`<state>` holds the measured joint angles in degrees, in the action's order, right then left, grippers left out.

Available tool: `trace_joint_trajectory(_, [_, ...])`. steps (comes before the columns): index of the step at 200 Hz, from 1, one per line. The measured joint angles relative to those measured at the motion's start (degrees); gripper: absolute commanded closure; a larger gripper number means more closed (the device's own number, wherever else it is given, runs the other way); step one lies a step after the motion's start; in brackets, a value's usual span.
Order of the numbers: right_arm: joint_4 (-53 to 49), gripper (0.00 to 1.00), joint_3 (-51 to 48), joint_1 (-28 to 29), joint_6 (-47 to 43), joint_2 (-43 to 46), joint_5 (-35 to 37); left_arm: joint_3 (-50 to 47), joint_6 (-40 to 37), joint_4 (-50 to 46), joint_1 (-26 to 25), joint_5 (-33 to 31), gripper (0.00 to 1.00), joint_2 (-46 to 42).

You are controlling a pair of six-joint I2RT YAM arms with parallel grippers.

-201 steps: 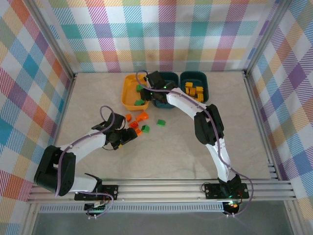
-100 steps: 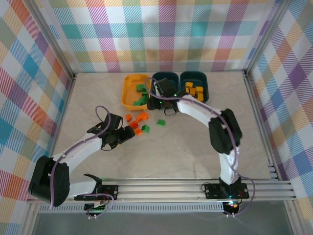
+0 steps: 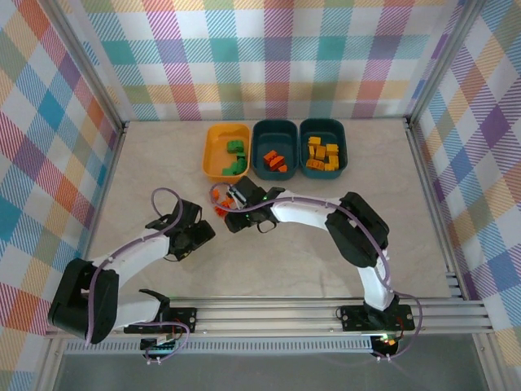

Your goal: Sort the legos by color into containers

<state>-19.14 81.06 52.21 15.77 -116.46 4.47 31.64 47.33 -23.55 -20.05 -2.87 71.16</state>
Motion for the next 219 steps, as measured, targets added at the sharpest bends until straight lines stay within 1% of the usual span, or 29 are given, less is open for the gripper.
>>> trace_joint_trajectory(22, [-0.46,0.34,-0.33,-0.11,-0.15,-0.48,2.6,-0.15,0.0,0.04,0.02,0.24,0.13,-0.5])
trace_joint_trajectory(46, [-0.37,0.34,-0.79,-0.15,-0.22,-0.48,4.59,-1.99,0.0,0.46,0.07,0.42,0.13,-3.13])
trace_joint_trajectory(75, [0.24,0.36,0.35,-0.9,-1.38,-2.47,5.6,-3.85,0.02,-0.39,0.07,0.22,0.13,-7.28])
trace_joint_trajectory(106, [0.98,0.38,2.4,-1.57,-2.8,-4.35,5.79,-3.45,-0.17,-1.7,0.07,0.2,0.13,-8.24])
trace_joint_trajectory(126, [1.57,0.44,2.8,-2.4,-3.65,-5.01,5.4,-3.13,-0.2,-2.36,0.07,0.22,0.13,-8.37])
trace_joint_trajectory(133, [1.77,0.47,2.82,-2.56,-3.96,-5.01,5.18,-2.97,-0.2,-2.56,0.07,0.22,0.13,-8.39])
trace_joint_trajectory(137, [1.92,0.52,2.82,-2.64,-4.13,-5.01,5.14,-2.84,-0.2,-2.73,0.07,0.24,0.13,-8.41])
trace_joint_trajectory(144, [2.23,0.57,2.82,-2.71,-4.46,-5.03,4.94,-2.71,-0.2,-2.91,0.07,0.22,0.13,-8.44])
trace_joint_trajectory(166, [2.71,0.66,2.8,-2.73,-4.76,-5.03,4.52,-2.34,-0.2,-3.54,0.07,0.22,0.13,-8.66])
trace_joint_trajectory(189, [4.11,0.68,1.68,-2.78,-4.61,-4.39,4.26,-1.88,-0.22,-4.17,0.07,0.2,0.13,-9.09])
trace_joint_trajectory(219, [3.98,0.69,-0.85,-2.75,-4.46,-0.02,4.0,-1.38,-0.24,-4.46,0.09,0.17,0.12,-9.7])
